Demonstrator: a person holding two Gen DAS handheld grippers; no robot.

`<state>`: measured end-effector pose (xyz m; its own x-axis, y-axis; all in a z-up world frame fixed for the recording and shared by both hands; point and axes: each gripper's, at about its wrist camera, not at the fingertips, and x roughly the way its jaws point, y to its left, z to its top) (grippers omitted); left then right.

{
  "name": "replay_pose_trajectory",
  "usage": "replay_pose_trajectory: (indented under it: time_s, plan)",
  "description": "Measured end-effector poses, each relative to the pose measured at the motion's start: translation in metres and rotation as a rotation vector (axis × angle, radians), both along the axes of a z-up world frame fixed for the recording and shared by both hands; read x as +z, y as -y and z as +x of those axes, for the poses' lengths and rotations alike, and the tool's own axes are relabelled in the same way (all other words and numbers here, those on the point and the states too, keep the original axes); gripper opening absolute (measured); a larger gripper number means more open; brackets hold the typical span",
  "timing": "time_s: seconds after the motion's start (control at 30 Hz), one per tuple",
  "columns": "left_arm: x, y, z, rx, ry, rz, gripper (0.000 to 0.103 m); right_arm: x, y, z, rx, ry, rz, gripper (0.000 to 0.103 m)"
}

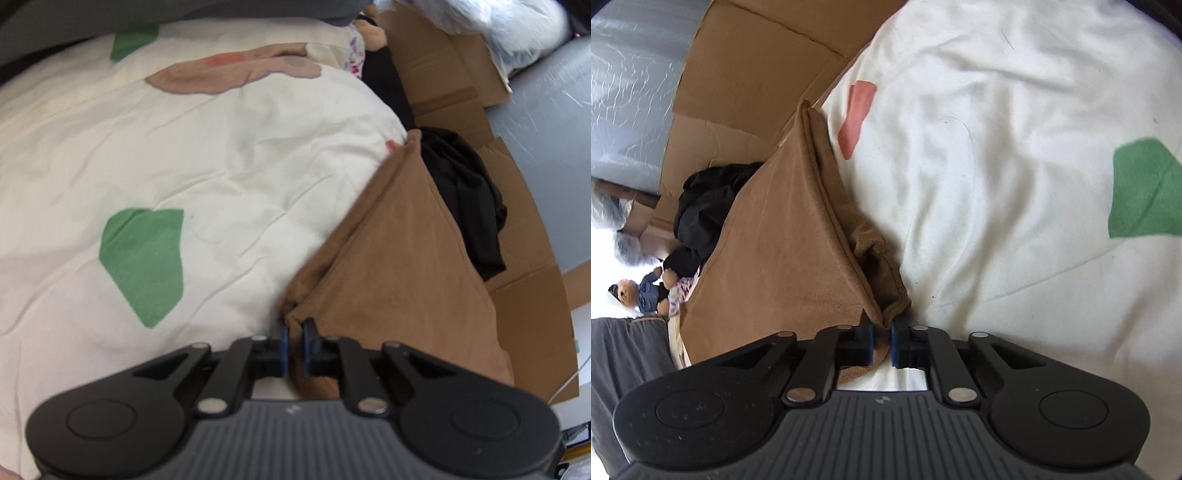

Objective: Fold clothes
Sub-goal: 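Pinch the shirt side with the left tool while the right tool pinches beside it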

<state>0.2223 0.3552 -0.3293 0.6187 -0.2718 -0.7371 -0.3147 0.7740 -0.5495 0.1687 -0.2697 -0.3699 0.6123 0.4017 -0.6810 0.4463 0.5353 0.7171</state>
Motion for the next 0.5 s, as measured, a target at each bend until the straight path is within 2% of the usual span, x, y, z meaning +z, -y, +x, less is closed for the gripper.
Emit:
replay_pose_trajectory:
  time_s: [0.3, 0.5]
  plan:
    - [0.02, 0.004, -0.033, 0.041, 0.02, -0.006, 0.006, 0.025, 0.013, -0.003, 0.026, 0.006, -0.023, 0.006]
    - [0.029, 0.02, -0.059, 0.048, -0.008, -0.016, 0.006, 0.033, 0.026, -0.011, 0.017, 0.006, -0.047, 0.005]
